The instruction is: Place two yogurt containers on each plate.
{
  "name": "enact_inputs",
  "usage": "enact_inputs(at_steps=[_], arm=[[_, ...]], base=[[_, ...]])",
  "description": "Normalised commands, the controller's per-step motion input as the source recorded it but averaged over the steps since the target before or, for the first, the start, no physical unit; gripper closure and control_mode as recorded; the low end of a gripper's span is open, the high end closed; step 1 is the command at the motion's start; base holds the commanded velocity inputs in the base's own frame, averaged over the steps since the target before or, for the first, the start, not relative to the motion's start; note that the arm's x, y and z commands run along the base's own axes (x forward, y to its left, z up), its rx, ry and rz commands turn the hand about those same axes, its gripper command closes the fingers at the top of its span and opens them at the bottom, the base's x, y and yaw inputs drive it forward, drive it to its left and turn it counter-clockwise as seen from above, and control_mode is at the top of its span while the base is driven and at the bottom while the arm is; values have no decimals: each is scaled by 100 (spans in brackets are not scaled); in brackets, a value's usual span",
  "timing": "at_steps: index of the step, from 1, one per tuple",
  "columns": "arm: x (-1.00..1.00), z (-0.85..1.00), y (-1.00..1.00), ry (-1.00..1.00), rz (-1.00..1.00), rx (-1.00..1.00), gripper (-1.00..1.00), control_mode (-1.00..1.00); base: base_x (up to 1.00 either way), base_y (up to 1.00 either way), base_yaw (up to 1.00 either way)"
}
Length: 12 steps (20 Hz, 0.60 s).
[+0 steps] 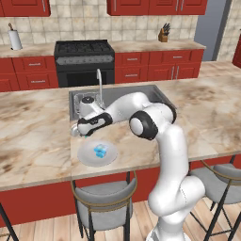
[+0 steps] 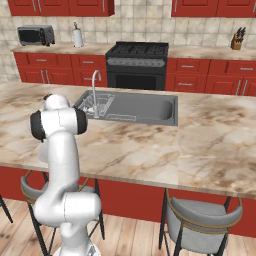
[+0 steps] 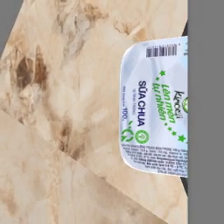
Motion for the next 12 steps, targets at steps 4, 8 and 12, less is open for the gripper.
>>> enact_inputs(at_steps=[4, 8, 12], arm=[[-100, 15, 0, -4, 0, 0, 100, -100], [-100, 3, -7, -7, 0, 0, 100, -100], [-96, 0, 0, -2, 0, 1, 100, -100]], base=[[0, 0, 0], [0, 0, 0], [0, 0, 0]])
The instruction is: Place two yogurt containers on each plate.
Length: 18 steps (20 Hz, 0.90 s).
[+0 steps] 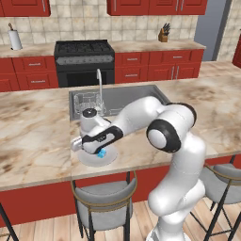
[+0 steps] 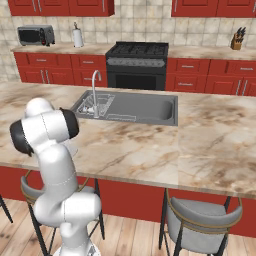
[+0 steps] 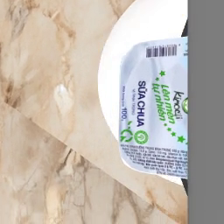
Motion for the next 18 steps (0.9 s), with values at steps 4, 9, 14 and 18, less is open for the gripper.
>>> enact_inputs(at_steps=[4, 9, 14, 18], arm=[[-41, 0, 0, -3, 0, 1, -100, -100], [0, 4, 0, 0, 0, 0, -100, -100], [0, 45, 0, 0, 0, 0, -100, -100], [0, 57, 0, 0, 0, 0, -100, -100]], base=[[0, 0, 0], [0, 0, 0], [0, 0, 0], [0, 0, 0]])
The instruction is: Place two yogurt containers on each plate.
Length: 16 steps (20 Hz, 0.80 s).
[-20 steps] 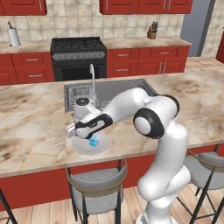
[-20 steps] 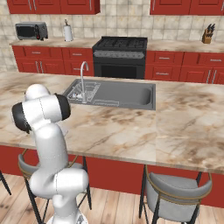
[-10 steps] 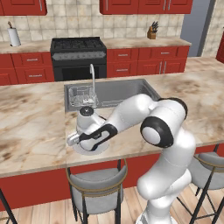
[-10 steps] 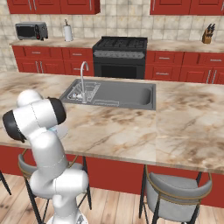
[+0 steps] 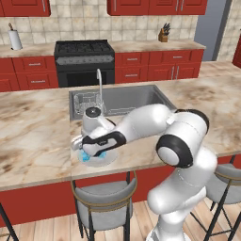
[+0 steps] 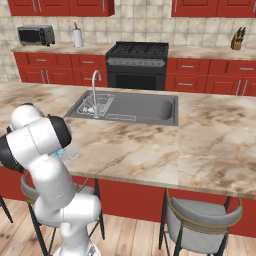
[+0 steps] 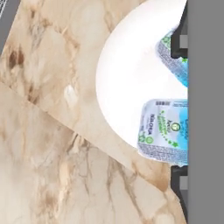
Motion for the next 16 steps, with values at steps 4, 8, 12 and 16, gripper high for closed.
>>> enact_inputs(at_steps=[4, 8, 12, 16], arm=[[-40, 67, -22, -8, -1, 1, -100, -100], [-100, 11, -94, -18, 0, 8, -100, -100], [-100, -14, -100, -12, 0, 11, -100, -100], [-100, -43, -100, -5, 0, 13, -100, -100]], base=[[0, 0, 0], [0, 0, 0], [0, 0, 0], [0, 0, 0]])
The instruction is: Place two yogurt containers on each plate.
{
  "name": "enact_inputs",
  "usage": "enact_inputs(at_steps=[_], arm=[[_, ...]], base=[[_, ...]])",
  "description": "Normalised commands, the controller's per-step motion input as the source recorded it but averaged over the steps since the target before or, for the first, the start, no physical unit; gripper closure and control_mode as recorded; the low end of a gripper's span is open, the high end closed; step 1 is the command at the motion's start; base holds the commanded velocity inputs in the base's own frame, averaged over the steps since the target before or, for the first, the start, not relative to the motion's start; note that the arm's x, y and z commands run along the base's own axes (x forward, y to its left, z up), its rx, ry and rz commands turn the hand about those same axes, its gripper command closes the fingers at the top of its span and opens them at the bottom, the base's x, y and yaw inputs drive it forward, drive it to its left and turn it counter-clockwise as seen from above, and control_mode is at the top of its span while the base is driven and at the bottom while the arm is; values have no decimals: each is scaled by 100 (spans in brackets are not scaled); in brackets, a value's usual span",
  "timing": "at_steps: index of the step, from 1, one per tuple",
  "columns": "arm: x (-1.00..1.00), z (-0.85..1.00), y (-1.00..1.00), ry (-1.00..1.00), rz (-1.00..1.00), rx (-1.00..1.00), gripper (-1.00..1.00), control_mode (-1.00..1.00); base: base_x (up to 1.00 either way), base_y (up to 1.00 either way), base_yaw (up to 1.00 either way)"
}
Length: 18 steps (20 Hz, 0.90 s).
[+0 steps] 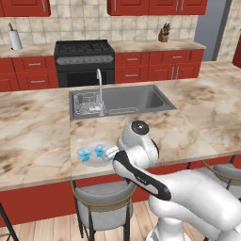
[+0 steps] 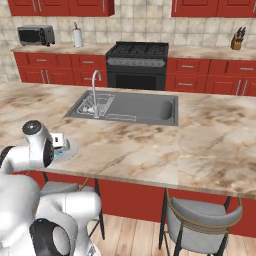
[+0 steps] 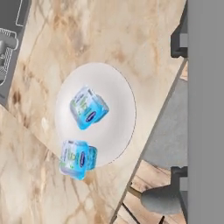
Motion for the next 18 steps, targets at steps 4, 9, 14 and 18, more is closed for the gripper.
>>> enact_inputs(at_steps=[4, 9, 14, 18], arm=[[-100, -46, -100, -16, 0, 18, -100, -100], [-100, 58, -100, -34, -5, 29, -100, -100], [-87, 92, -99, -45, -5, 25, -100, -100], [-16, 8, -24, -8, -9, 5, -100, -100]], base=[[0, 0, 0], [0, 0, 0], [0, 0, 0], [0, 0, 0]])
